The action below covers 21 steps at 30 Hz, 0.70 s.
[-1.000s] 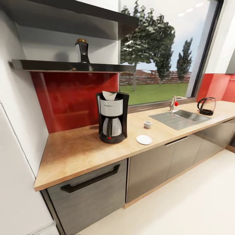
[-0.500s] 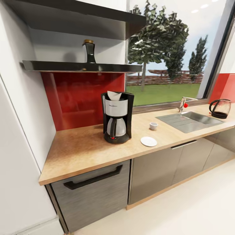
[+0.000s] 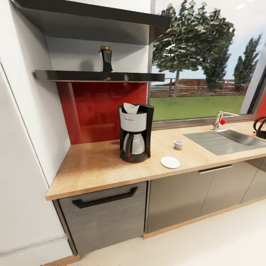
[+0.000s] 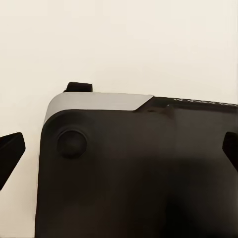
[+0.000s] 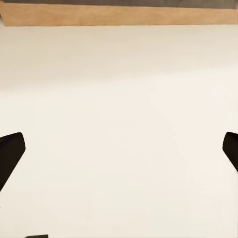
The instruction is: Set up a coffee station on the kitchen countertop: keep the coffee maker on the countertop, move the bottle of coffee from the kitchen shelf to the counter next to the coffee maker, place a paper coffee filter on top of the coffee maker, put the saucer next to the coffee maker with the coffee cup on the saucer, and place the electric kettle next to the coffee maker.
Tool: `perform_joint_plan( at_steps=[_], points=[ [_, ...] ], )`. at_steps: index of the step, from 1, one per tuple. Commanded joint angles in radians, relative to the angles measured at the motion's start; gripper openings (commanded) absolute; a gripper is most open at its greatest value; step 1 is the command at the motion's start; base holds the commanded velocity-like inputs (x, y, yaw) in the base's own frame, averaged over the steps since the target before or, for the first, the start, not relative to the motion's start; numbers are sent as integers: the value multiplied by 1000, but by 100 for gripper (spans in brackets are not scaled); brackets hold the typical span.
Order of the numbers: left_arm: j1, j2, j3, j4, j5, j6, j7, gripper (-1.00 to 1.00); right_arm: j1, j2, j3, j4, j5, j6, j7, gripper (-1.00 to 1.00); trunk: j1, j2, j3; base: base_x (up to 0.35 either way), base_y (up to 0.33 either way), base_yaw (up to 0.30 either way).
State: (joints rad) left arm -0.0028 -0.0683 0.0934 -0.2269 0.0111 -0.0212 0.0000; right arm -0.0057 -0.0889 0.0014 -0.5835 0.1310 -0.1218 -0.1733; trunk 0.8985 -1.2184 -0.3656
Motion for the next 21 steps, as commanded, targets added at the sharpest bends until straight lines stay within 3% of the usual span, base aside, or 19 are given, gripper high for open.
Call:
perform_joint_plan(
  at_steps=[1, 9, 15, 21],
  points=[
    [0, -1, 6, 0, 1, -2, 0, 100, 0, 0, 0, 1, 10, -1, -5, 100, 0, -1, -1, 0, -43, 272],
    [0, -1, 6, -1, 1, -2, 0, 100, 0, -1, 0, 1, 11, -1, -5, 100, 0, -1, -1, 0, -68, 203],
    [0, -1, 6, -1, 1, -2, 0, 100, 0, -1, 0, 1, 12, -1, -5, 100, 0, -1, -1, 0, -275, 62],
    [0, -1, 6, -1, 1, -2, 0, 100, 0, -1, 0, 1, 14, -1, -5, 100, 0, -1, -1, 0, -318, 218]
  ],
)
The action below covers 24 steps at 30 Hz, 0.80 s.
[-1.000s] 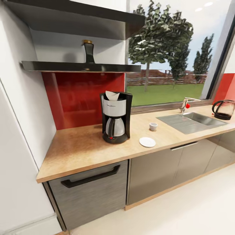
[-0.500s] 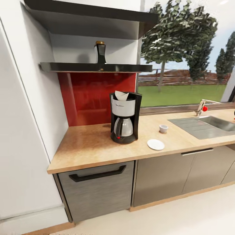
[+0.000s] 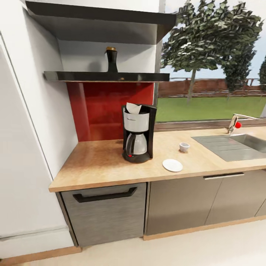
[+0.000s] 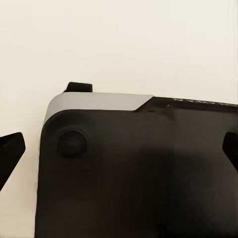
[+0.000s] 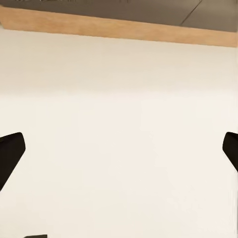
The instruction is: Set up a coffee station on the kitchen countertop: keep the coffee maker on the countertop, move the bottle of coffee from the kitchen shelf to the counter next to the coffee maker, place a paper coffee filter on top of the coffee maker, put the saucer next to the coffee maker with the coffee cup on the saucer, and place the electric kettle next to the coffee maker.
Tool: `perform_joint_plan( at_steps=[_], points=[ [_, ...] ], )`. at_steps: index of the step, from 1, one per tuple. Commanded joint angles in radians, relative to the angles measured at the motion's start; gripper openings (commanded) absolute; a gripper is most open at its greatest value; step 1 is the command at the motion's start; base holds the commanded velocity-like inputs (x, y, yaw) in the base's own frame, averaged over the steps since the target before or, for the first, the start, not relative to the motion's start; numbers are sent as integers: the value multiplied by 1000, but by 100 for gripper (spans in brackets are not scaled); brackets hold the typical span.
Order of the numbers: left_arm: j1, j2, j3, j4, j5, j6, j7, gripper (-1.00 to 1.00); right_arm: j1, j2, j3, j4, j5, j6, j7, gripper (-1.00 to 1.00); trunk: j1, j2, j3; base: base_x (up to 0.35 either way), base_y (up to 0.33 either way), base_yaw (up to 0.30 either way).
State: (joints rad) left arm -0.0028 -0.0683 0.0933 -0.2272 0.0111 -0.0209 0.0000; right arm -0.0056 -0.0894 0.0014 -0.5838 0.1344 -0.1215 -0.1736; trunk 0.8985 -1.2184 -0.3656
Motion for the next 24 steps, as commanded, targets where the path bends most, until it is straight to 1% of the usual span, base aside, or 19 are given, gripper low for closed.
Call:
perform_joint_plan(
  at_steps=[1, 3, 6, 17, 22, 24],
  points=[
    [0, -1, 6, 0, 1, -2, 0, 100, 0, 0, 0, 1, 10, -1, -4, 100, 0, -1, -1, 0, -323, 261],
    [0, -1, 6, 0, 1, -2, 0, 100, 0, 0, 0, 1, 11, -1, -4, 100, 0, -1, -1, 0, -324, 222],
    [0, -1, 6, 0, 1, -2, 0, 100, 0, -1, 0, 1, 11, -1, -4, 100, 0, -1, -1, 0, -325, 94],
    [0, -1, 6, 0, 1, -2, 0, 100, 0, -1, 0, 2, 12, -1, -4, 100, 0, -1, -1, 0, -317, 14],
    [0, -1, 6, 0, 1, -2, 0, 100, 0, -1, 1, 1, 13, -1, -4, 100, 0, -1, -1, 0, -198, 0],
    [0, 4, 13, -5, 1, -22, -3, 100, 0, -1, 0, 1, 14, -1, -4, 100, 0, -1, -1, 0, -6, 0]
  ],
)
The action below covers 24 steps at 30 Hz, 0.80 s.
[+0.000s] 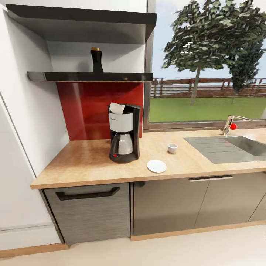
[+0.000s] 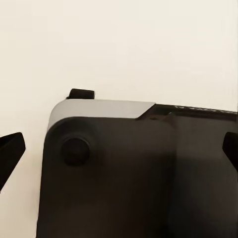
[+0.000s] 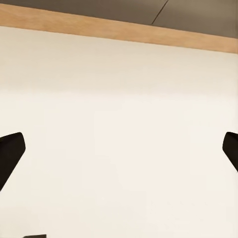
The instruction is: Set up a coffee station on the kitchen countertop: keep the coffee maker on the countertop, move the bottle of coffee from the kitchen shelf to the counter next to the coffee maker, place a paper coffee filter on top of the coffee maker, put the saucer next to the coffee maker with the coffee cup on the saucer, and place the electric kettle next to the coffee maker.
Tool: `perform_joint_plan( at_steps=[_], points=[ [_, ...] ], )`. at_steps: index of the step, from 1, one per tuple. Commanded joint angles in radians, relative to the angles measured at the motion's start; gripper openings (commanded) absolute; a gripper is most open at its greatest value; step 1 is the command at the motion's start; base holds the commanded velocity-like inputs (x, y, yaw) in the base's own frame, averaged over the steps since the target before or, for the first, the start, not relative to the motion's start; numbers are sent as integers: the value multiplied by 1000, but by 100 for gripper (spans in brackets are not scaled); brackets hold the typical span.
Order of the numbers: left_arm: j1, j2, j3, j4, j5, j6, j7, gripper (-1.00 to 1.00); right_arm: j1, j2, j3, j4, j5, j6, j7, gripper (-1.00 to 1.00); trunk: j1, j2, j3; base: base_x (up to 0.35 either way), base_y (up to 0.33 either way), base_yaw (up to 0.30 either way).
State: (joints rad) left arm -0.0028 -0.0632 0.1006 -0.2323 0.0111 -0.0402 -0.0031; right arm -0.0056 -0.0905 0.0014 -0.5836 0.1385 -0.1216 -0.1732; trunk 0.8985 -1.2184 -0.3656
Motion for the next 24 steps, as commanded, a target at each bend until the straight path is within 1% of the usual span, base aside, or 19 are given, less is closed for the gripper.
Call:
perform_joint_plan(
  at_steps=[1, 2, 3, 6, 8, 9, 10, 11, 13, 14, 15, 16, 17, 18, 19, 20, 21, 23, 24],
  points=[
    [0, 1, 6, -1, 1, -18, -1, 100, -1, 0, 0, 1, 10, -1, -5, 100, 0, -1, -1, 0, -3, 0],
    [0, 23, 5, -51, 2, -41, -4, 100, -1, 0, 0, 1, 10, -1, -5, 100, 0, -1, -1, 0, 0, 0],
    [0, 30, 7, -119, 2, -38, -7, 100, -1, 0, 1, 2, 10, -1, -5, 100, 0, -1, -1, 0, 0, 0],
    [0, 34, 3, -225, 1, 8, -15, 100, -1, 0, 1, 3, 11, -1, -5, 100, 0, -1, -1, 0, 0, 0],
    [0, 32, -1, -317, 1, 108, -32, 100, -1, -1, 1, 3, 10, -1, -5, 100, 0, -1, -1, 0, 0, 0],
    [0, 30, -3, -396, 1, 199, -59, 100, -1, -1, 0, 3, 10, -1, -5, 100, 0, -1, -1, 0, 0, 0],
    [0, 29, -4, -441, 1, 249, -80, 100, -1, -1, 0, 2, 10, -1, -5, 100, 0, -1, -1, 0, 0, 0],
    [0, 27, -5, -534, 1, 353, -133, 100, -1, 0, 0, 2, 10, -1, -5, 100, 0, -1, -1, 0, 0, 0],
    [0, 26, -8, -624, 1, 456, -199, 100, -1, 0, 0, 2, 10, -1, -5, 100, 0, -1, -1, 0, 0, 0],
    [0, 25, -11, -709, 1, 549, -277, 100, -1, 0, 0, 2, 10, -1, -5, 100, 0, -1, -1, 0, 0, 0],
    [0, 23, -12, -751, 1, 589, -318, 100, -1, 0, 1, 2, 10, -1, -5, 100, 0, -1, -1, 0, 0, 0],
    [0, 16, -14, -831, 1, 657, -407, 100, -1, 0, 1, 2, 10, -1, -5, 100, 0, -1, -1, 0, 0, 0],
    [0, 12, -15, -871, 1, 686, -451, 100, -1, 0, 1, 2, 10, -1, -5, 100, 0, -1, -1, 0, 0, 0],
    [0, 1, -17, -954, 1, 739, -540, 100, -1, 0, 0, 1, 11, -1, -5, 100, 0, -1, -1, 0, 0, 0],
    [-1, -29, -19, -1149, 1, 871, -709, 100, -1, 0, 0, -1, 11, -1, -6, 100, 0, -1, -1, 0, 0, 0],
    [-5, -44, -19, -1205, 1, 918, -753, 100, -1, 0, 0, -2, 11, -1, -6, 100, 0, -1, -1, 0, 0, 0],
    [-13, -51, -20, -1225, 2, 938, -769, 100, -1, 0, 0, -2, 11, -1, -6, 100, 0, -1, -1, 0, 0, 0],
    [-66, -69, -20, -1264, 2, 979, -803, 100, -1, 0, 0, -4, 12, -1, -6, 100, 0, -1, -1, 0, 0, 0],
    [-117, -81, -20, -1278, 3, 995, -817, 100, -1, 0, 0, -5, 12, -1, -6, 100, 0, -1, -1, 0, 0, 0]
  ],
)
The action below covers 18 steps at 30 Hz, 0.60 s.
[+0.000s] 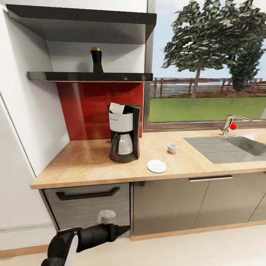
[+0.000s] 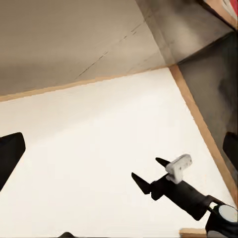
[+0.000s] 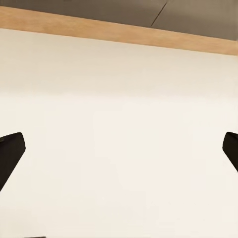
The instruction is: Set up a coffee station on the kitchen countertop: keep the coffee maker on the countertop, move the bottle of coffee from the kitchen shelf to the counter next to the coffee maker, place a paper coffee filter on top of the coffee maker, put the saucer next to the coffee maker with the coffee cup on the saucer, and place the electric kettle next to the coffee maker.
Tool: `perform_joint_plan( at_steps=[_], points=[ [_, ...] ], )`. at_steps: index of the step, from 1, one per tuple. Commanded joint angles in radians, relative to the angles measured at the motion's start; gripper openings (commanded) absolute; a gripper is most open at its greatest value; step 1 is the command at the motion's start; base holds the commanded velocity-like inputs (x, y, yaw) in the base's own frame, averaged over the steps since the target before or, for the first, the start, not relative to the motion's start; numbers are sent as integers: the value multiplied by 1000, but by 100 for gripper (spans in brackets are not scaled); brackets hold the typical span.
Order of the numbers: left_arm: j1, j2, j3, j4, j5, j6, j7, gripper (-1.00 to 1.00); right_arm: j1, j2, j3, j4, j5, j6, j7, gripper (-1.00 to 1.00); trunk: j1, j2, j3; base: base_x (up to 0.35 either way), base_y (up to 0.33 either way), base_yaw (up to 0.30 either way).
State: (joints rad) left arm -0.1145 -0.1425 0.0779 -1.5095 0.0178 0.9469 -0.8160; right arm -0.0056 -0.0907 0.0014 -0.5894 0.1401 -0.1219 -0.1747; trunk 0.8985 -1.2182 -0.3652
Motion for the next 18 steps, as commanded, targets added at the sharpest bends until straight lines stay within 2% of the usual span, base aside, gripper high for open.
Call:
perform_joint_plan(
  at_steps=[1, 2, 3, 4, 5, 6, 7, 8, 9, 10, 11, 12, 14, 16, 18],
  points=[
    [-113, -32, -5, -16, 22, 25, -25, 100, -1, 0, 0, 0, 10, -1, -5, 100, 0, -1, -1, 0, 0, 0],
    [-173, -32, -20, -19, 50, 30, -30, 100, -1, -1, 0, -1, 10, -1, -5, 100, 0, -1, -1, 0, 0, 0],
    [-206, -32, -28, -19, 68, 32, -32, 100, -1, -1, 0, -1, 10, -1, -5, 100, 0, -1, -1, 0, 0, 0],
    [-311, -32, -55, -14, 130, 36, -35, 100, -1, -1, 0, -1, 10, -1, -5, 100, 0, -1, -1, 0, 0, 0],
    [-383, -32, -68, -5, 173, 37, -36, 100, -1, -1, 0, -1, 10, -1, -5, 100, 0, -1, -1, 0, 0, 0],
    [-526, -32, -81, 23, 241, 38, -35, 100, -1, -1, 0, -1, 10, -1, -5, 100, 0, -1, -1, 0, 0, 0],
    [-561, -32, -83, 34, 252, 39, -34, 100, -1, -1, 0, -1, 10, -1, -5, 100, 0, -1, -1, 0, 0, 0],
    [-641, -32, -85, 67, 268, 39, -33, 100, -1, -1, 0, -1, 10, -1, -5, 100, 0, -1, -1, 0, 0, 0],
    [-766, -32, -87, 134, 284, 39, -33, 100, -1, -2, 0, -1, 10, -1, -5, 100, 0, -1, -1, 0, 0, 0],
    [-810, -32, -88, 161, 287, 39, -33, 100, -1, -2, 0, -1, 10, -1, -5, 100, 0, -1, -1, 0, 0, 0],
    [-898, -32, -88, 219, 291, 39, -33, 100, -1, -2, 0, 0, 10, -1, -5, 100, 0, -1, -1, 0, 0, 0],
    [-942, -32, -88, 252, 293, 39, -32, 100, -1, -3, 0, 0, 10, -1, -5, 100, 0, -1, -1, 0, 0, 0],
    [-1126, -32, -88, 392, 297, 39, -30, 100, -1, -3, 0, 2, 10, -1, -5, 100, 0, -1, -1, 0, 0, 0],
    [-1214, -32, -87, 455, 297, 39, -29, 100, -1, -3, 0, 3, 10, -2, -5, 100, 0, -1, -1, 0, 0, 0],
    [-1370, -32, -80, 549, 298, 38, -18, 100, -1, -3, 0, 3, 10, -2, -5, 100, 0, -1, -1, 0, 0, 0]
  ],
)
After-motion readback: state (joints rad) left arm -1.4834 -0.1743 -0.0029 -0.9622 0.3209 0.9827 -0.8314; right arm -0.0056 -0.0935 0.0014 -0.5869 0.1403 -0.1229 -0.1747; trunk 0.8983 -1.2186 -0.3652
